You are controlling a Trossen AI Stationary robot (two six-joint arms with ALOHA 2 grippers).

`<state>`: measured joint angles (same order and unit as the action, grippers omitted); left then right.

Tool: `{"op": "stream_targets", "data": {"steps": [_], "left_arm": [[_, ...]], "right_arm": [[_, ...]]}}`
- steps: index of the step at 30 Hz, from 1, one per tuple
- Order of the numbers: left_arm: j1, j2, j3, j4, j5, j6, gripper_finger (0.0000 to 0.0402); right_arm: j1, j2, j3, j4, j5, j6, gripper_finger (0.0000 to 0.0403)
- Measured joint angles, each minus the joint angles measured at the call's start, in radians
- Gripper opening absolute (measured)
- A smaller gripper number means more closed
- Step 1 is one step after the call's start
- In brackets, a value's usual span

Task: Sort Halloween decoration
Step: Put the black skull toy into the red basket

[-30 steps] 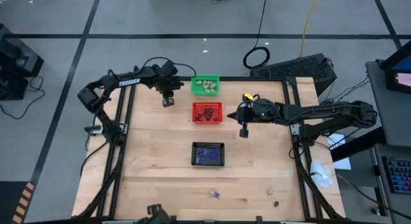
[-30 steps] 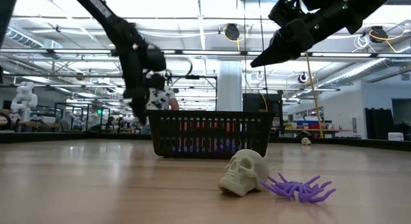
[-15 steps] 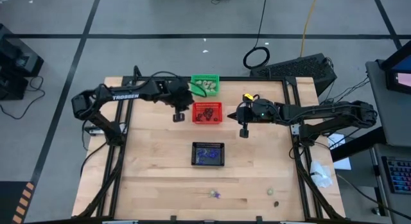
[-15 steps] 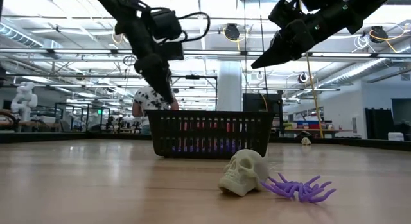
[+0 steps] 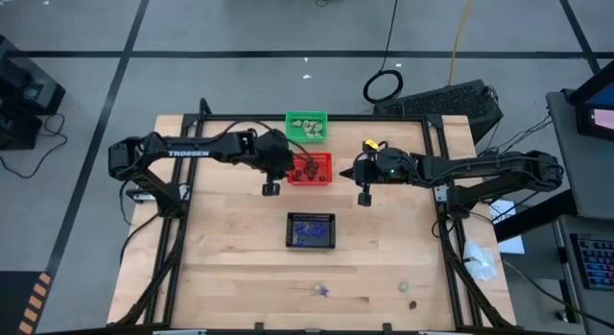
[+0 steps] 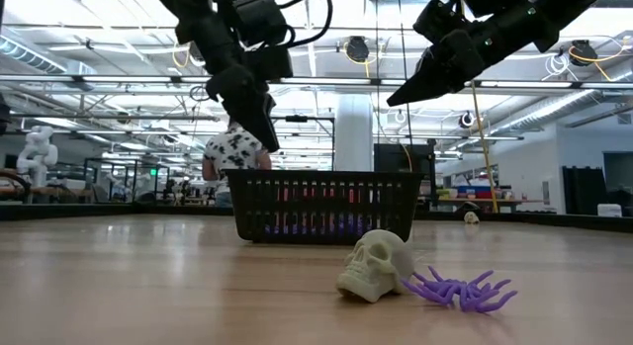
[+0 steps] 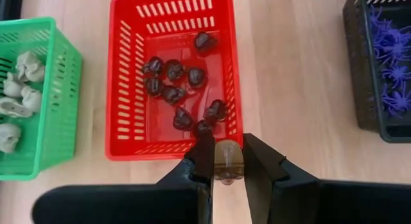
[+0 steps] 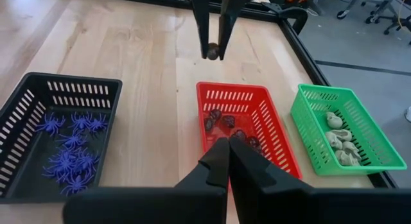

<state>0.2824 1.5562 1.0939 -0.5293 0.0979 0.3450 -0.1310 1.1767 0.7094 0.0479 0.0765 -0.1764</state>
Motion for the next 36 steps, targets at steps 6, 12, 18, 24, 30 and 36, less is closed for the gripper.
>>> {"op": "stream_targets", "data": {"steps": [6,12,18,24,30,36], "left_arm": [[-0.029,0.0,0.0,0.015,0.0,-0.043,0.0045],[-0.055,-0.001,0.0,0.088,0.0,-0.163,0.0045],[-0.088,-0.001,0.0,0.216,0.0,-0.245,0.0045],[-0.123,0.024,0.001,0.303,0.001,-0.303,0.0045],[-0.141,0.088,0.002,0.413,0.001,-0.34,0.0045],[-0.136,0.132,0.001,0.444,-0.092,-0.34,0.0045]], "right_arm": [[0.0,0.0,0.0,0.0,0.0,0.0,0.0],[0.0,0.0,0.0,0.0,0.0,0.0,0.0],[0.0,0.0,0.0,0.0,0.0,0.0,0.0],[0.0,0.0,0.0,0.0,0.0,0.0,0.0],[0.002,0.0,-0.001,-0.001,0.0,0.0,0.0],[0.002,0.0,-0.001,0.013,0.0,0.0,0.0]]}}
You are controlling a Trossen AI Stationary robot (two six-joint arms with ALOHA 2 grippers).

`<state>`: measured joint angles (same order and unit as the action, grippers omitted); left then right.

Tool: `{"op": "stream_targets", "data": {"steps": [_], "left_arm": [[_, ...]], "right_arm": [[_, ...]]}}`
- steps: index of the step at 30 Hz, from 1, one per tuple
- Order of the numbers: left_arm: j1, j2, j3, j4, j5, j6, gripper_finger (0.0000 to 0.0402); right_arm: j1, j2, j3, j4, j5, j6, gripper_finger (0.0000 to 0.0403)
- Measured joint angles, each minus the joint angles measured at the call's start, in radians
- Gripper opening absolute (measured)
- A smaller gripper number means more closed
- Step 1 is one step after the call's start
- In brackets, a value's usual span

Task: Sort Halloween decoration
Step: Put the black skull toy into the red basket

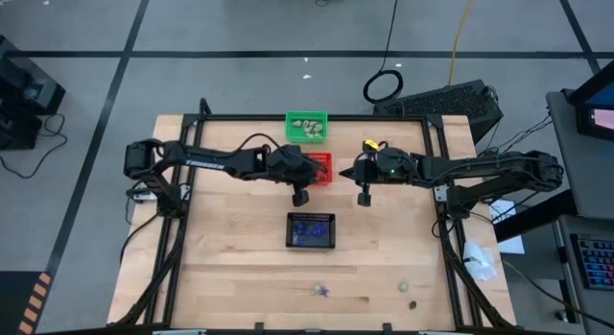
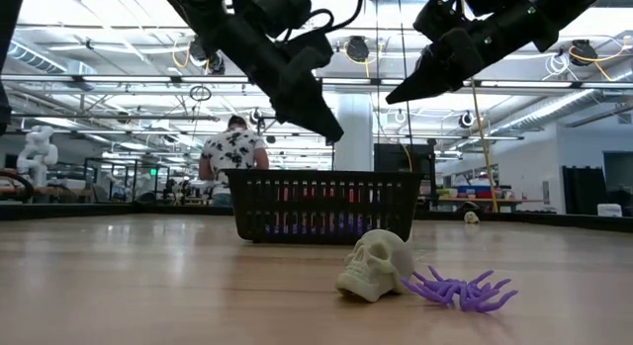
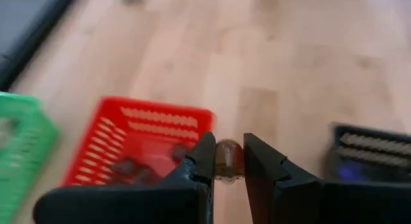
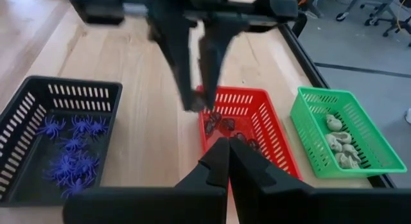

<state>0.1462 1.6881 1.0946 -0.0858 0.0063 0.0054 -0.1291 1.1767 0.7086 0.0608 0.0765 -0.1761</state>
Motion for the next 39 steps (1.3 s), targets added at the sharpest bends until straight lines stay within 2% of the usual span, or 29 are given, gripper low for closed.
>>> {"op": "stream_targets", "data": {"steps": [12,23,35,39], "left_arm": [[0.033,0.015,0.0,0.036,-0.14,-0.031,0.0045],[0.043,0.124,0.019,0.079,-0.164,-0.103,0.0045],[0.047,0.14,0.024,0.106,-0.169,-0.104,0.0045],[0.046,0.14,0.024,0.106,-0.169,-0.104,0.0057]], "right_arm": [[-0.002,0.0,0.0,0.06,0.001,-0.019,0.0],[-0.002,0.0,0.0,0.057,0.002,-0.056,0.0],[-0.002,0.0,0.0,0.063,0.005,-0.045,0.0],[-0.002,0.0,0.0,0.063,0.005,-0.035,0.0]]}}
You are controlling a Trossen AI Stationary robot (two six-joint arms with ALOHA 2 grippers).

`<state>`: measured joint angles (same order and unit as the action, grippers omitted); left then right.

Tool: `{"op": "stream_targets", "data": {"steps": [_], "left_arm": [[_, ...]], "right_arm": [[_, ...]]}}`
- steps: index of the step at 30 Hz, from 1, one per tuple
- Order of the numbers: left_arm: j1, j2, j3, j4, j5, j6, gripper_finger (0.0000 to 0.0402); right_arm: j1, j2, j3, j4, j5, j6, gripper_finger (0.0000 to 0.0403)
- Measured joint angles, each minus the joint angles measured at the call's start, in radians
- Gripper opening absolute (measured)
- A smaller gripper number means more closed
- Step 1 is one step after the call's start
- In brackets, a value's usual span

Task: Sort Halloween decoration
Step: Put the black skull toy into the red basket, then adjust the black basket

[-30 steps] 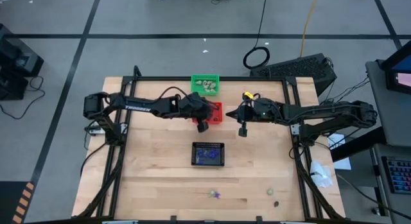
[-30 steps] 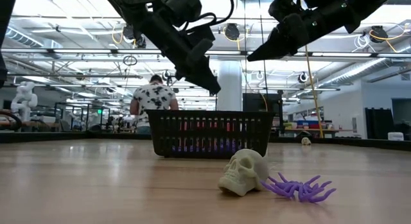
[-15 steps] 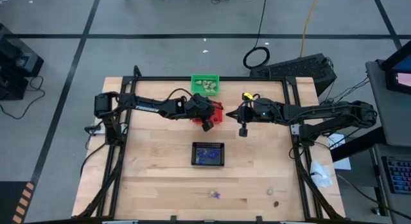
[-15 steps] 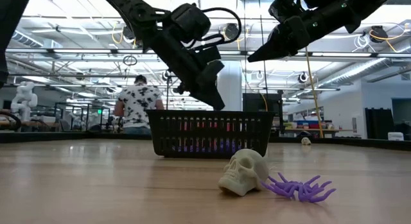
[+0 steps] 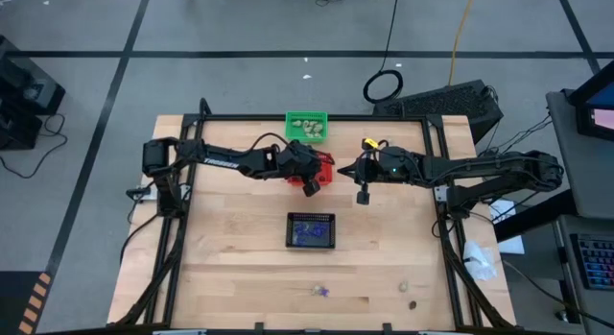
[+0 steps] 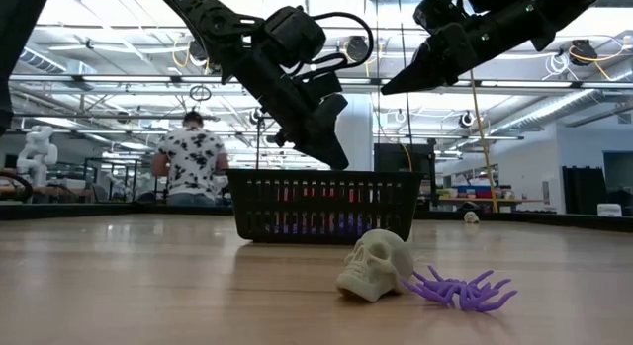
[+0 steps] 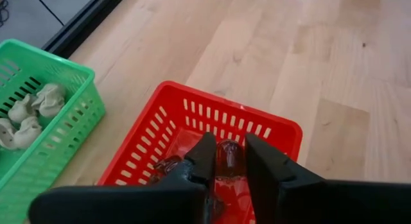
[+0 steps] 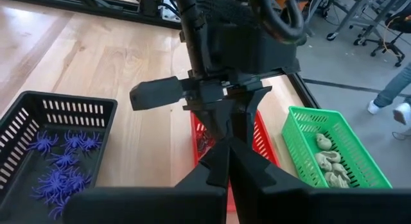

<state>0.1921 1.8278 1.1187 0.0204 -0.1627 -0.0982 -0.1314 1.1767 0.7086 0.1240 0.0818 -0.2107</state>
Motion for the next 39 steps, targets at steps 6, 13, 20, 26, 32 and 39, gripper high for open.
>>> {"op": "stream_targets", "data": {"steps": [6,13,20,26,32,39], "left_arm": [[0.0,0.0,0.0,-0.002,0.0,0.001,0.009],[0.0,0.0,0.0,-0.002,0.0,0.007,0.0101],[-0.001,0.0,0.0,0.018,0.021,0.008,0.0102],[-0.002,-0.01,0.013,0.027,0.021,0.008,0.0102],[-0.003,-0.021,0.032,0.028,0.021,0.008,0.0102],[-0.007,-0.021,0.049,0.025,0.024,0.112,0.0103]], "right_arm": [[0.0,0.0,0.0,0.0,0.0,-0.001,0.0],[0.0,0.0,0.0,0.023,0.0,-0.026,0.0],[0.0,0.0,0.0,0.022,0.0,-0.027,0.0],[0.0,0.0,0.0,0.023,0.0,-0.029,0.0],[0.0,0.0,0.0,0.062,0.0,-0.035,0.0],[-0.001,0.0,0.0,0.139,0.0,-0.047,0.0]]}}
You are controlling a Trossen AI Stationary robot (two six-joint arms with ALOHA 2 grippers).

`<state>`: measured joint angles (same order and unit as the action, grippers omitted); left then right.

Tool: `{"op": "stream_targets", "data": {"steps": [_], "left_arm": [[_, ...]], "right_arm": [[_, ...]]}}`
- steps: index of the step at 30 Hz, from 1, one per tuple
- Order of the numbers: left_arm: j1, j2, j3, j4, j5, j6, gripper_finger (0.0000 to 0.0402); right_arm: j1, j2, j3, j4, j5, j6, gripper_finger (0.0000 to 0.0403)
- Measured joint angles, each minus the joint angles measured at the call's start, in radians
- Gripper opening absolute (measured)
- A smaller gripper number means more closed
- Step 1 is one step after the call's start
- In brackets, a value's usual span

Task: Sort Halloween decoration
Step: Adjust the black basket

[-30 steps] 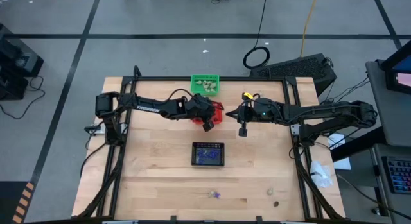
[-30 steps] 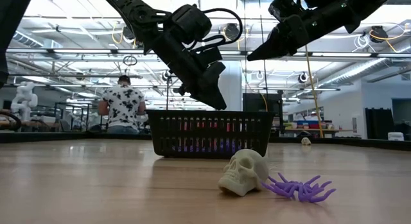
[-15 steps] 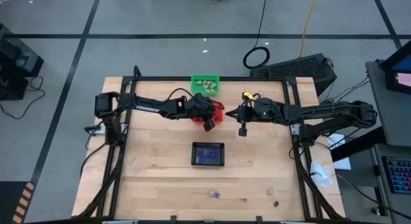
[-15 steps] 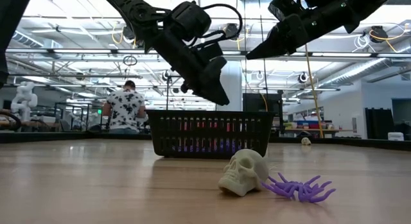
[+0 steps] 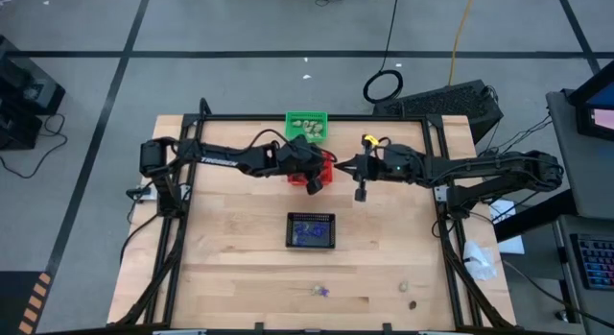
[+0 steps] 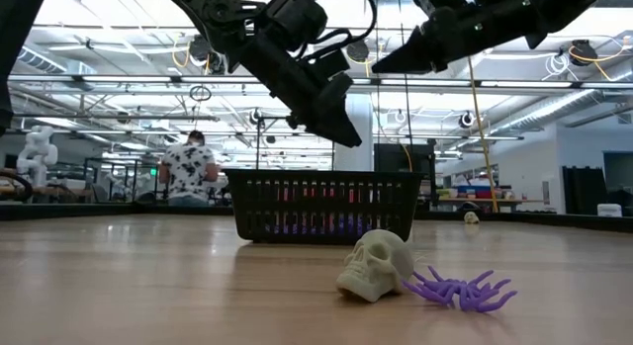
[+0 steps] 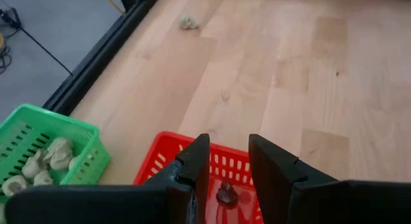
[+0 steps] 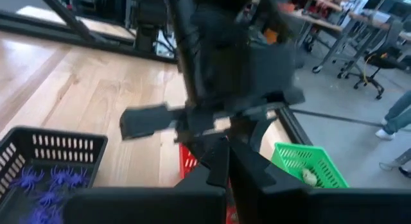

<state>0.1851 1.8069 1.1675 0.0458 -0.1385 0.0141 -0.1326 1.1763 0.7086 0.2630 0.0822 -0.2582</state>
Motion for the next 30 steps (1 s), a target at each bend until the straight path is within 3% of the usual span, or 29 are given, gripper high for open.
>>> {"op": "stream_targets", "data": {"steps": [30], "left_arm": [[-0.061,0.0,-0.001,0.049,-0.001,0.017,0.0102]], "right_arm": [[-0.051,0.0,0.0,0.06,0.0,0.069,0.0]]}}
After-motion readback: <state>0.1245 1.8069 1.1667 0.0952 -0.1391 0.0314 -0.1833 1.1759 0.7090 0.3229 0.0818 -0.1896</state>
